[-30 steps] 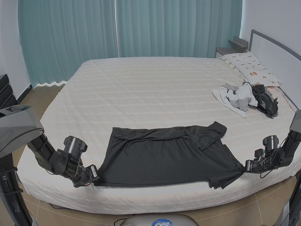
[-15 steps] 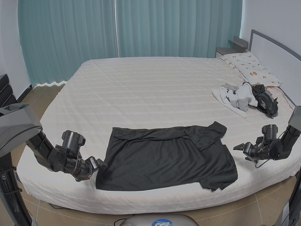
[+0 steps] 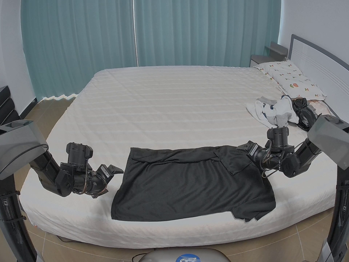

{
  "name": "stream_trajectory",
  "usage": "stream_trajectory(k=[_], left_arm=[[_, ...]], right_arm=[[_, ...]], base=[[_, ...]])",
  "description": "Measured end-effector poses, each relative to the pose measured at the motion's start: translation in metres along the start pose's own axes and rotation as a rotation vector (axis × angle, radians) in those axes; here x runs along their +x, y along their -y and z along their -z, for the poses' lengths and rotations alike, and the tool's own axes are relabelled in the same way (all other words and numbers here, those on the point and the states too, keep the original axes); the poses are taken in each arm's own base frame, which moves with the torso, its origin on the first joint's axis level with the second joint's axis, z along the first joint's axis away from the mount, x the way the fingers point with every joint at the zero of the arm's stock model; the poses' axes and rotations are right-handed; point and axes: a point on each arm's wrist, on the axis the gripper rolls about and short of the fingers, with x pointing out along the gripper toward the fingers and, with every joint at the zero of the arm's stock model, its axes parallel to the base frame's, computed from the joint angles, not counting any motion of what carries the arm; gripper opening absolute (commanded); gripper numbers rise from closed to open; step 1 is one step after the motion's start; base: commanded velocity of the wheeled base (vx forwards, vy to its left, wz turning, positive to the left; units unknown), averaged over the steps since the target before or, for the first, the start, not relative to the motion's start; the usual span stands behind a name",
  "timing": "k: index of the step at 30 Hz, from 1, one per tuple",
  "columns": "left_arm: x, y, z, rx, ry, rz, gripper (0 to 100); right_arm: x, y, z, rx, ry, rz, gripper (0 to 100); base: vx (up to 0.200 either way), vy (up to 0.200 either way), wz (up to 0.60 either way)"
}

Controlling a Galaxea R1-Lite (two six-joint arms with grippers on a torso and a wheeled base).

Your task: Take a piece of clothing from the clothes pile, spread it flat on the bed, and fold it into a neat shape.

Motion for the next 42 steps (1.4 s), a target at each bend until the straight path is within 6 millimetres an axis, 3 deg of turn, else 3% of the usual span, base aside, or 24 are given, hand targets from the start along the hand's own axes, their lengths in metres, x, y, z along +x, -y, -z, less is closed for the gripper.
stream_trajectory(k=[5, 12, 26, 27, 34, 42], left_arm=[[0.004, -0.004, -0.002, -0.013, 0.001, -0.003, 100], [0.008, -0.008, -0.002, -0.021, -0.003, -0.012, 100], [0.009, -0.009, -0.002, -0.02, -0.006, -0.015, 100], [0.009, -0.009, -0.002, -0.02, -0.005, -0.015, 100], [0.009, -0.009, -0.001, -0.018, -0.008, -0.017, 100], [0.009, -0.01, 0.0, -0.017, -0.009, -0.019, 100]], right_arm=[[0.031, -0.002, 0.007, -0.007, 0.013, 0.036, 100], [0.054, 0.012, 0.008, 0.013, -0.008, 0.102, 100], [0.056, 0.023, 0.008, 0.024, -0.014, 0.125, 100], [0.058, 0.022, 0.008, 0.024, -0.012, 0.123, 0], [0.071, 0.022, 0.007, 0.017, 0.035, 0.138, 0], [0.069, 0.017, -0.004, 0.021, 0.082, 0.126, 0]], base=[[0.0, 0.0, 0.0], [0.0, 0.0, 0.0], [0.0, 0.0, 0.0], [0.0, 0.0, 0.0], [0.0, 0.0, 0.0], [0.0, 0.0, 0.0]])
